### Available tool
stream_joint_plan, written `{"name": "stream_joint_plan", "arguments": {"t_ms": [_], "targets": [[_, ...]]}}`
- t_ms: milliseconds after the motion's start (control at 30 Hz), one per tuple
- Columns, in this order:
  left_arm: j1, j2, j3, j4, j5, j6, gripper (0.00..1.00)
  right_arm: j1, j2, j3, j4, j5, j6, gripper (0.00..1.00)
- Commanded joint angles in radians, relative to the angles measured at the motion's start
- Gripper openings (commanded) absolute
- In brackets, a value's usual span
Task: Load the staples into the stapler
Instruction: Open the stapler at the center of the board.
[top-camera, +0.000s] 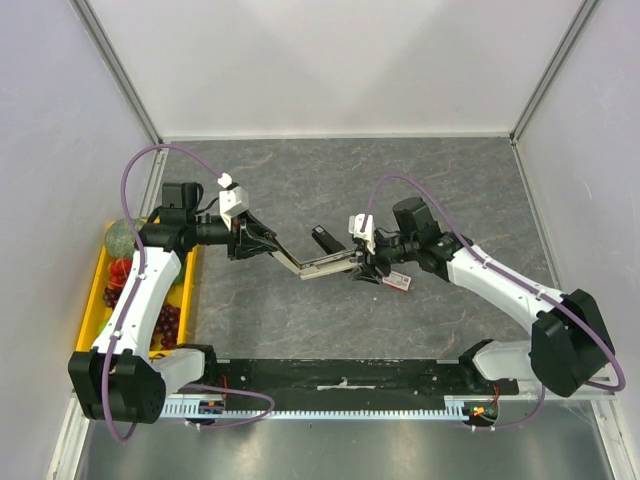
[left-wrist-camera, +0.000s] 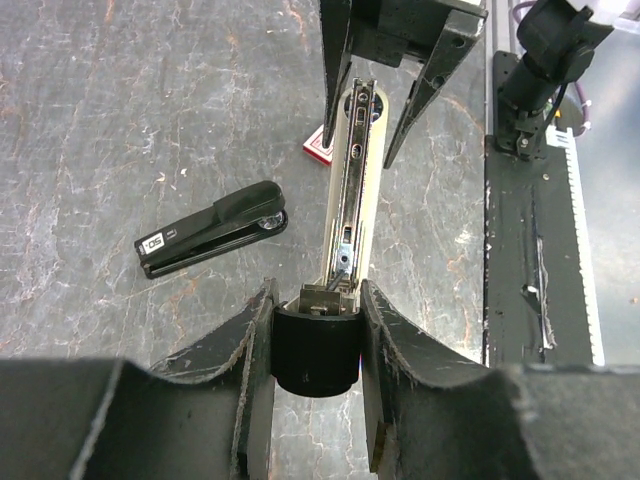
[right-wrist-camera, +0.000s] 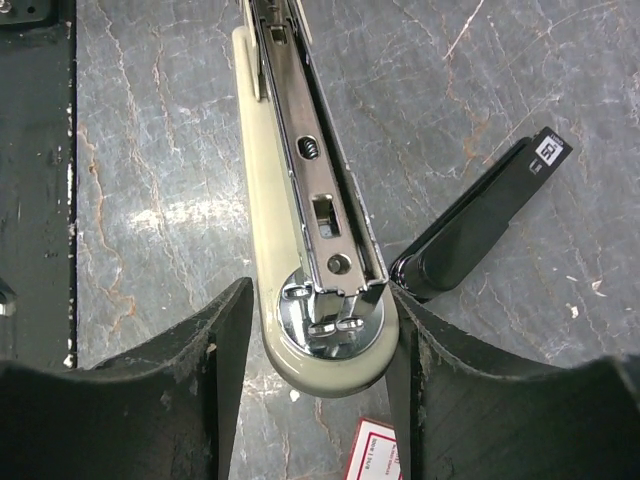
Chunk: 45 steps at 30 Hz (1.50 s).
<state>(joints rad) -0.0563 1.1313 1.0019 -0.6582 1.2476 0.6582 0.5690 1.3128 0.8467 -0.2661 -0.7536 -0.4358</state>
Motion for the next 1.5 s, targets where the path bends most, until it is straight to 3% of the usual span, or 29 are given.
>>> {"name": "stream_joint_plan", "arguments": {"t_ms": [0, 133, 333, 467, 767, 1067, 1200, 1233, 1367, 1467], "targets": [[0.023, -0.030, 0.017, 0.046, -0.065, 0.107, 0.02, 0.049, 0.019, 0.040, -0.021, 0.025, -0.011, 0.58], [0.023, -0.028, 0.037, 0.069, -0.063, 0.068, 0.02, 0.095, 0.042, 0.008, 0.010, 0.097, -0.015, 0.55], [0.036, -0.031, 0.069, 0.196, -0.031, -0.141, 0.02, 0.144, 0.080, -0.038, 0.054, 0.163, -0.003, 0.55], [0.053, -0.033, 0.083, 0.313, 0.021, -0.290, 0.02, 0.143, 0.089, -0.054, 0.057, 0.172, -0.006, 0.57], [0.090, -0.044, 0.073, 0.394, 0.058, -0.377, 0.02, 0.143, 0.065, -0.055, 0.031, 0.137, -0.029, 0.66], [0.128, -0.059, 0.021, 0.631, 0.110, -0.578, 0.02, 0.143, 0.032, -0.047, 0.022, 0.097, -0.037, 0.73], [0.125, -0.064, 0.012, 0.608, 0.174, -0.521, 0.02, 0.144, 0.020, -0.021, 0.019, 0.167, -0.047, 0.73], [0.127, -0.065, 0.027, 0.498, 0.176, -0.466, 0.02, 0.144, 0.005, -0.015, 0.018, 0.180, -0.055, 0.73], [0.127, -0.073, 0.026, 0.385, 0.188, -0.303, 0.02, 0.144, -0.027, 0.026, 0.018, 0.189, -0.057, 0.73], [0.125, -0.073, 0.003, 0.379, 0.222, -0.290, 0.02, 0.144, -0.026, 0.057, 0.065, 0.177, 0.009, 0.72]]}}
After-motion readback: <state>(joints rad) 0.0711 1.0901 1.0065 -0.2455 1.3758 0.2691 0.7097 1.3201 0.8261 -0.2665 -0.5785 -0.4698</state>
